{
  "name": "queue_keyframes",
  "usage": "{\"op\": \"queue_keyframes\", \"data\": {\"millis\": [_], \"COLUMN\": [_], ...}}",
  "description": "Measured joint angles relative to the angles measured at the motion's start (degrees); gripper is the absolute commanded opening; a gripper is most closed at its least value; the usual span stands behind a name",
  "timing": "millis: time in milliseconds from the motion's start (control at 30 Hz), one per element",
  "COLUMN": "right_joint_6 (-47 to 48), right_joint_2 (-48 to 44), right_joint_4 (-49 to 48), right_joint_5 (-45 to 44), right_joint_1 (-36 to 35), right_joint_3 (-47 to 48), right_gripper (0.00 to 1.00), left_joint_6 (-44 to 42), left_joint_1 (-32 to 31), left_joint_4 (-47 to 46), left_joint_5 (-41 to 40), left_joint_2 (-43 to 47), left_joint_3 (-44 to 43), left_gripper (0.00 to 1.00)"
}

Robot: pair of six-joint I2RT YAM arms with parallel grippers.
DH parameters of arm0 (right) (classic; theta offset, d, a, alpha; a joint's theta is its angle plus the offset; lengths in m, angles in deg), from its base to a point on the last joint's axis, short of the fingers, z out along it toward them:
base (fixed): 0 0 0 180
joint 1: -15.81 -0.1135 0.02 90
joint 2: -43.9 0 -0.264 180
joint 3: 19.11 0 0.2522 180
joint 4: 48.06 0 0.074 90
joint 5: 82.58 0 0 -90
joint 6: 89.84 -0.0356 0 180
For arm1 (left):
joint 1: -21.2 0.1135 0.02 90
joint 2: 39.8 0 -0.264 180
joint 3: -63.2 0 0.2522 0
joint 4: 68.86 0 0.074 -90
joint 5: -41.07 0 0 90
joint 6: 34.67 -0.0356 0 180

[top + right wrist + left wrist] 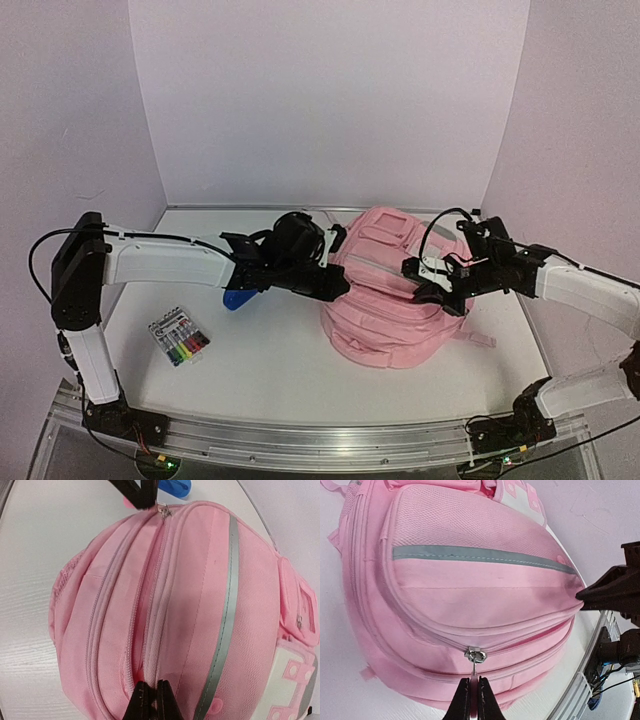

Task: Pack the student bag
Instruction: Unzip the student bag at the center of the board.

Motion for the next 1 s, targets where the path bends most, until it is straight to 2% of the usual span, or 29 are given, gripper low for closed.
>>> {"op": "queue_keyframes", "data": {"millis": [67, 100, 167, 200, 267, 333, 467, 667, 767, 867, 1000], "right_joint_6": [2.9, 4.1, 5.6, 6.0, 5.5, 5.0, 2.7, -1.6, -3.3, -4.2, -3.7], "right_joint_2": [0.0, 0.3, 2.2, 3.5, 5.4, 5.8, 5.3, 5.5, 7.4, 10.4, 12.0], "right_joint_4": [1.9, 2.6, 5.2, 6.9, 9.7, 11.2, 11.8, 9.7, 7.2, 5.1, 3.2], "right_joint_5": [2.0, 2.5, 3.2, 3.2, 3.1, 3.2, 4.3, 4.1, 3.0, 0.8, -2.4], "right_joint_1": [3.8, 5.2, 7.2, 7.8, 8.8, 9.3, 7.2, -0.4, -3.0, -4.2, -4.3], "right_joint_3": [0.0, 0.1, 1.8, 3.2, 5.5, 7.3, 8.7, 8.6, 8.6, 8.6, 8.3], "right_gripper": [0.01, 0.1, 0.44, 0.54, 0.58, 0.59, 0.58, 0.57, 0.5, 0.33, 0.01], "left_joint_6": [-0.5, -0.6, -0.9, -1.0, -1.0, -0.9, -0.6, -0.3, -0.3, -0.3, -0.4], "left_joint_1": [0.2, 0.2, -0.2, -0.5, -0.8, -0.8, -0.8, -0.8, -0.8, -0.8, -0.8], "left_joint_4": [0.3, 0.2, 0.3, 0.4, 1.2, 1.5, 1.3, 1.3, 1.3, 1.3, 1.5], "left_joint_5": [0.1, 0.4, 1.2, 1.5, 2.2, 3.1, 4.5, 5.4, 5.5, 5.7, 5.8], "left_joint_2": [0.2, 0.2, 0.1, 0.1, -0.1, -0.8, -1.8, -2.3, -2.3, -2.3, -2.3], "left_joint_3": [0.1, 0.1, 0.0, -0.1, -0.6, -1.2, -1.4, -1.4, -1.4, -1.5, -1.6], "left_gripper": [0.0, 0.0, 0.0, 0.0, 0.0, 0.0, 0.0, 0.0, 0.0, 0.0, 0.0]}}
